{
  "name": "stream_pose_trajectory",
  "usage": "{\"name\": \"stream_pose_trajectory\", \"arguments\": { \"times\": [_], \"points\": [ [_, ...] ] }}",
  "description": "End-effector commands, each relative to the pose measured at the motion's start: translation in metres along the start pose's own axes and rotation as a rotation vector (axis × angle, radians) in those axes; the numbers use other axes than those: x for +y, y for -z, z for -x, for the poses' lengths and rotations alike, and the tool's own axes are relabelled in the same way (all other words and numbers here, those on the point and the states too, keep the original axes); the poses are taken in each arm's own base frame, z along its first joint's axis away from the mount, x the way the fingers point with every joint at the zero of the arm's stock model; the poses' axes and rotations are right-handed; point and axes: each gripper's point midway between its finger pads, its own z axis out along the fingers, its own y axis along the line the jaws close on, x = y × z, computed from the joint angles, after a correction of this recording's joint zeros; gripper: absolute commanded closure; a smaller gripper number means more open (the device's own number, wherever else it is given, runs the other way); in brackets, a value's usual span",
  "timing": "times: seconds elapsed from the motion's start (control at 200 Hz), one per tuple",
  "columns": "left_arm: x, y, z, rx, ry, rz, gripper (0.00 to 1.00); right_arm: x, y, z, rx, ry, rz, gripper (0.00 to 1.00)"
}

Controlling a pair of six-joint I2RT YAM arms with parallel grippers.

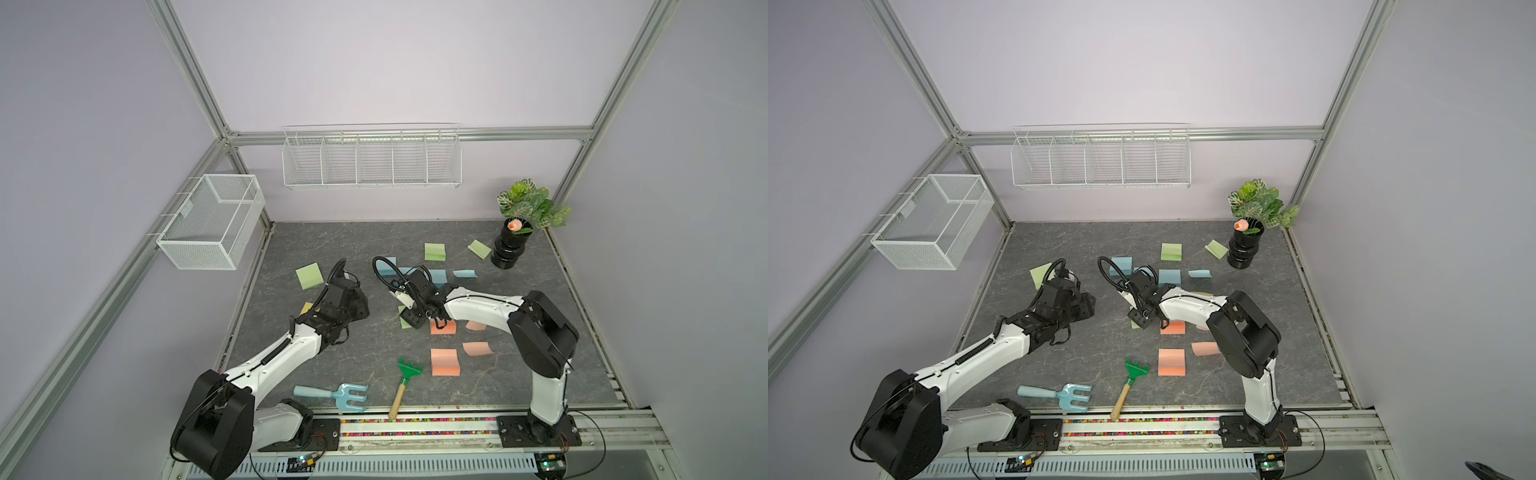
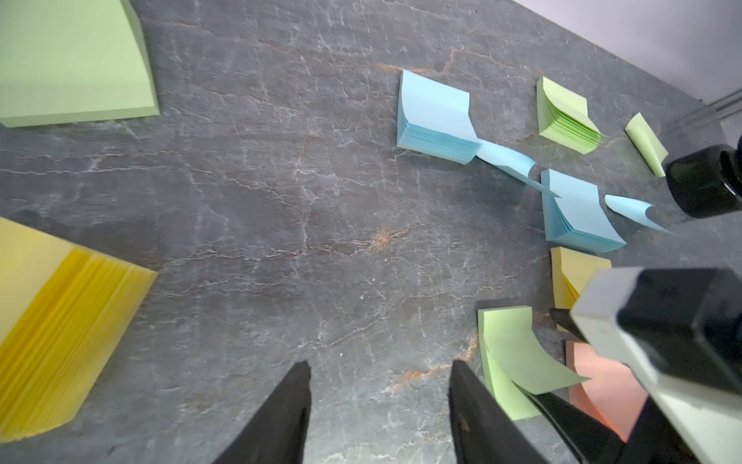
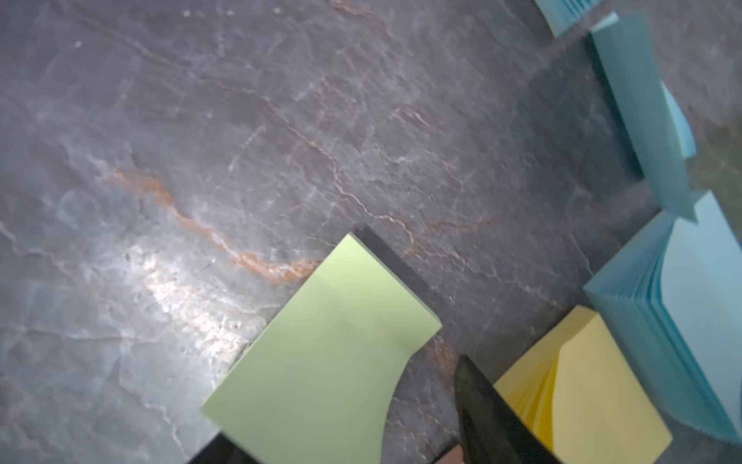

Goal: Tear off pages from different memo pads
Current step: Pick up the memo pad from the center of the board.

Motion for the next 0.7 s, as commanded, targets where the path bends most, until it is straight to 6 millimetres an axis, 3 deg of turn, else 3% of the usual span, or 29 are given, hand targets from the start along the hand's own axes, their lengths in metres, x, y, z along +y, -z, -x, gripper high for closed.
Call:
{"name": "stream_pose_trajectory", "arguments": {
  "times": [0.0,0.285,0.315,0.365,0.445,0.57,0.695],
  "points": [
    [0.014,0.009,0.006,-0.055,0.032,0.058,0.43,0.010,0.000,0.001,0.013,0.087,0.028,0.43],
    [0.015,0.014,0.005,-0.066,0.042,0.048,0.43,0.011,0.005,0.010,-0.018,0.174,0.022,0.46],
    [0.015,0.013,0.005,-0.063,0.044,0.048,0.43,0.010,0.004,0.010,-0.019,0.181,0.014,0.52],
    [0.015,0.013,0.005,-0.063,0.045,0.047,0.43,0.010,0.003,0.010,-0.024,0.200,0.012,0.70],
    [0.014,0.013,0.005,-0.063,0.044,0.045,0.43,0.010,0.002,0.012,-0.037,0.223,0.006,0.87],
    [0.013,0.012,0.005,-0.064,0.040,0.038,0.43,0.010,0.008,0.013,-0.057,0.259,0.010,0.94],
    [0.005,0.011,0.003,-0.061,0.027,-0.011,0.43,0.017,0.031,0.020,-0.130,0.299,0.063,0.94]
  ]
}}
